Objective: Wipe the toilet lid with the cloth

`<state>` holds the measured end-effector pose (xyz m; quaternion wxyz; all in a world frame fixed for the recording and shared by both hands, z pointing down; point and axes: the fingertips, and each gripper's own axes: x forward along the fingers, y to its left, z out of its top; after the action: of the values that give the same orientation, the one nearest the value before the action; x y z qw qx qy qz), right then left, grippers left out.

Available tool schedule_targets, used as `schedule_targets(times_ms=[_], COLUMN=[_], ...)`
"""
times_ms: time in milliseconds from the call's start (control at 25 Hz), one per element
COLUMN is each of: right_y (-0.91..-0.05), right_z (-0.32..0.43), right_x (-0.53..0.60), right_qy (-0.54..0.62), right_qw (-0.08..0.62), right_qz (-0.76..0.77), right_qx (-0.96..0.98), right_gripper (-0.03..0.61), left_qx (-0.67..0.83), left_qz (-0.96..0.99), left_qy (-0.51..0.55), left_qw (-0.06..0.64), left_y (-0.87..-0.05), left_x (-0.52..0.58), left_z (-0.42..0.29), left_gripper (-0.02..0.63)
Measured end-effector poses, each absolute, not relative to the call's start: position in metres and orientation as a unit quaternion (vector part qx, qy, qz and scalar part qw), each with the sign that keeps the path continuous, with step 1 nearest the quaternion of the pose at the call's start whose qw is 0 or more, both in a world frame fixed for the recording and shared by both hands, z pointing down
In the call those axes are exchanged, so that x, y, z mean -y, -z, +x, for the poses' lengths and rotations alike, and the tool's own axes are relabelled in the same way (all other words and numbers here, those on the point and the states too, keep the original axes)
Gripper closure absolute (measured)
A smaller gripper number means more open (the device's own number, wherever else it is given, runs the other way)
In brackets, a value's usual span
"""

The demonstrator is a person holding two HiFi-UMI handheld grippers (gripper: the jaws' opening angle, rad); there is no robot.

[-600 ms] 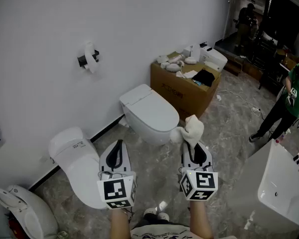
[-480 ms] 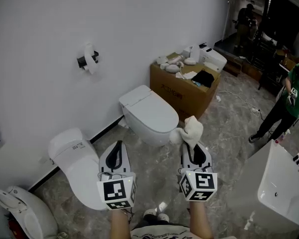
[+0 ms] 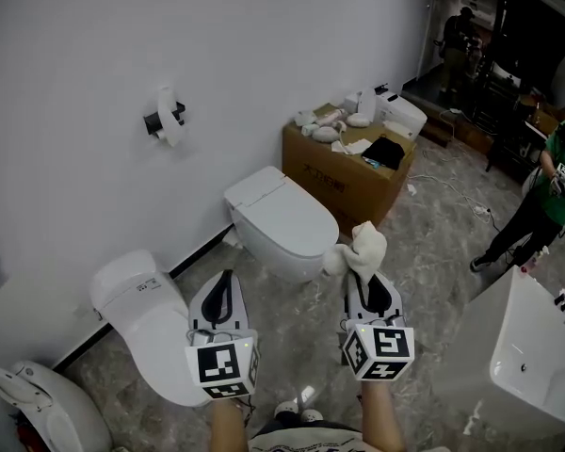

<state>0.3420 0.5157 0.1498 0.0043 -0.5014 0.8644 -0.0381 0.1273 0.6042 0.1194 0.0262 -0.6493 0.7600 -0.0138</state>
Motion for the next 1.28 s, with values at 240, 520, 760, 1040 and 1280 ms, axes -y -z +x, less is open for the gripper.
schedule_targets(times_ms=[240, 520, 760, 1040, 1280], right_y=[-0.161, -0.173, -0.181, -0.190, -0.190], right_z=[0.328, 0.314, 0.300, 0.281, 0.257], right_x=[-0.513, -0.506, -0.476, -0.409, -0.322], right_qy=[0.040, 0.049, 0.054, 0.057, 0.056], right_qw=[0.002, -0.007, -0.015, -0.016, -0.016], right_qz=[-0.510, -0.517, -0.517, -0.505, -0.487], right_qx=[-0.859, -0.855, -0.854, -0.861, -0.872], right_gripper=[0.480, 0.480, 0.480, 0.480, 0.480], left_qx=[-0.755, -0.750, -0.753, -0.768, -0.781], left_qz=[-0.656, -0.661, -0.658, -0.640, -0.623], left_qy=[0.014, 0.020, 0.025, 0.028, 0.032], left_qw=[0.019, 0.009, 0.000, -0.003, 0.000], left_y=[-0.132, -0.144, -0.153, -0.163, -0.161], left_x=[-0.597, -0.585, -0.560, -0.506, -0.428], left_z=[0.112, 0.097, 0.080, 0.058, 0.037], left_gripper=[0.602, 0.602, 0.601, 0.601, 0.602])
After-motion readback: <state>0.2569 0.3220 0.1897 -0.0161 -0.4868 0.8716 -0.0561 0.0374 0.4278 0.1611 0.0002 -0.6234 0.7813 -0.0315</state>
